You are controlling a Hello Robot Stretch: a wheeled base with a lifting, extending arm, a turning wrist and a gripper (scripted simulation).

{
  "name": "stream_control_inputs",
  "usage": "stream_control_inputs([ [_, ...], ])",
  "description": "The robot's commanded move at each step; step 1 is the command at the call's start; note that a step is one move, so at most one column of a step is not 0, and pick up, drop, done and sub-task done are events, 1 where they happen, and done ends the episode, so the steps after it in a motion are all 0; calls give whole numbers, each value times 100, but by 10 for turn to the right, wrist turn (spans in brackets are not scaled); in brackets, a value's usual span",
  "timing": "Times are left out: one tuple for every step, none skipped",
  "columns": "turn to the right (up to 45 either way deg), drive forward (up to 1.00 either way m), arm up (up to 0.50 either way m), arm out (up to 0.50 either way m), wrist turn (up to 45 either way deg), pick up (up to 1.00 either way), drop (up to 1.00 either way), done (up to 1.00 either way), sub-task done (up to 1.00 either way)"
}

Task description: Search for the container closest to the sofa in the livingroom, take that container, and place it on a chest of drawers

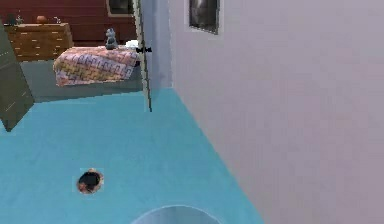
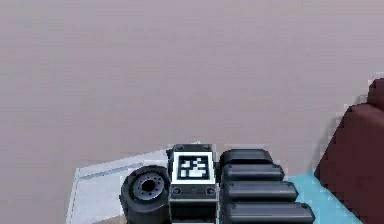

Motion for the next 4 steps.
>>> stream_control_inputs([
  [450,0,0,0,0,0,0,0,0],
  [390,0,0,0,0,0,0,0,0],
  [0,20,0,0,0,0,0,0,0],
  [-450,0,0,0,0,0,0,0,0],
])
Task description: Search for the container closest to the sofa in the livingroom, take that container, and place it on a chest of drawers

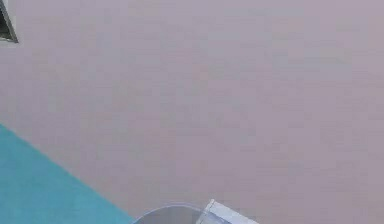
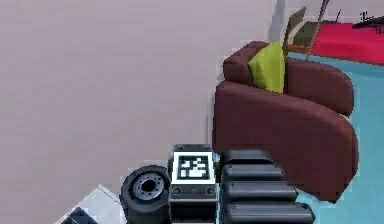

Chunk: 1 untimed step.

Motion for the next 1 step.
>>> stream_control_inputs([
  [-450,0,0,0,0,0,0,0,0],
])
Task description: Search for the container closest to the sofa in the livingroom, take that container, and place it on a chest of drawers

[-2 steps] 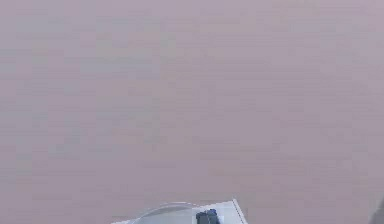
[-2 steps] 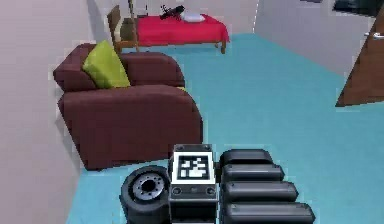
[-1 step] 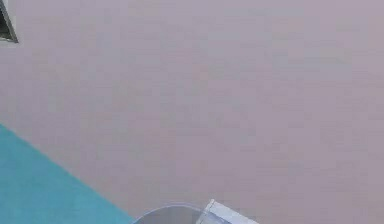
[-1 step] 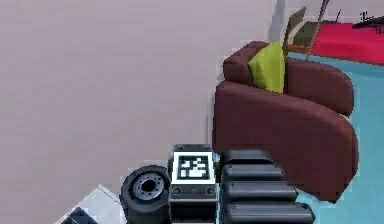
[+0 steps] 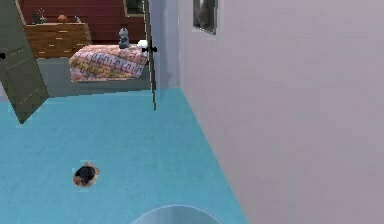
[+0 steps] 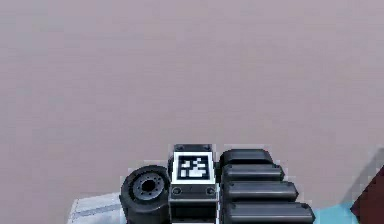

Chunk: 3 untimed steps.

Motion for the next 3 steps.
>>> stream_control_inputs([
  [-60,0,0,0,0,0,0,0,0],
  [0,0,0,8,0,0,0,0,0],
  [0,0,0,0,450,0,0,0,0],
])
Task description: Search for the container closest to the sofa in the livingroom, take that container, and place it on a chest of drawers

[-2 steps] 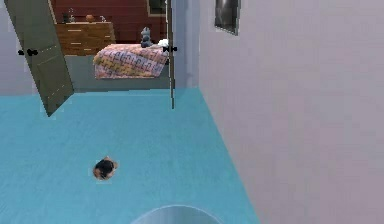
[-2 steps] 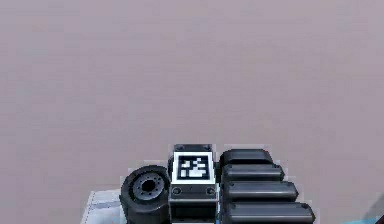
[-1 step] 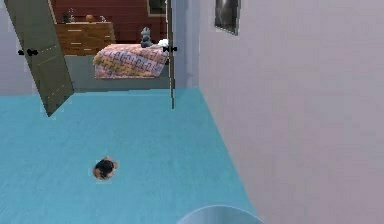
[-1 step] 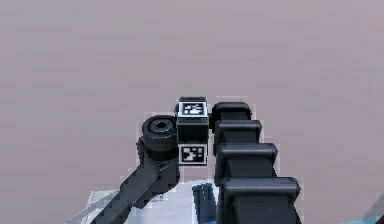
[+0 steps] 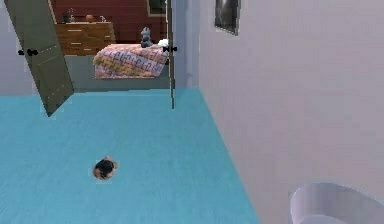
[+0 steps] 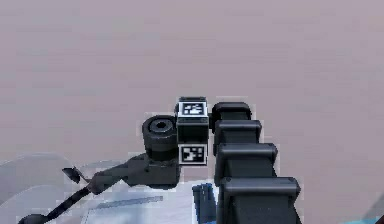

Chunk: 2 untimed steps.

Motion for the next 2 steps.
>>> stream_control_inputs([
  [0,0,0,0,450,0,0,0,0],
  [0,0,0,0,300,0,0,0,0],
])
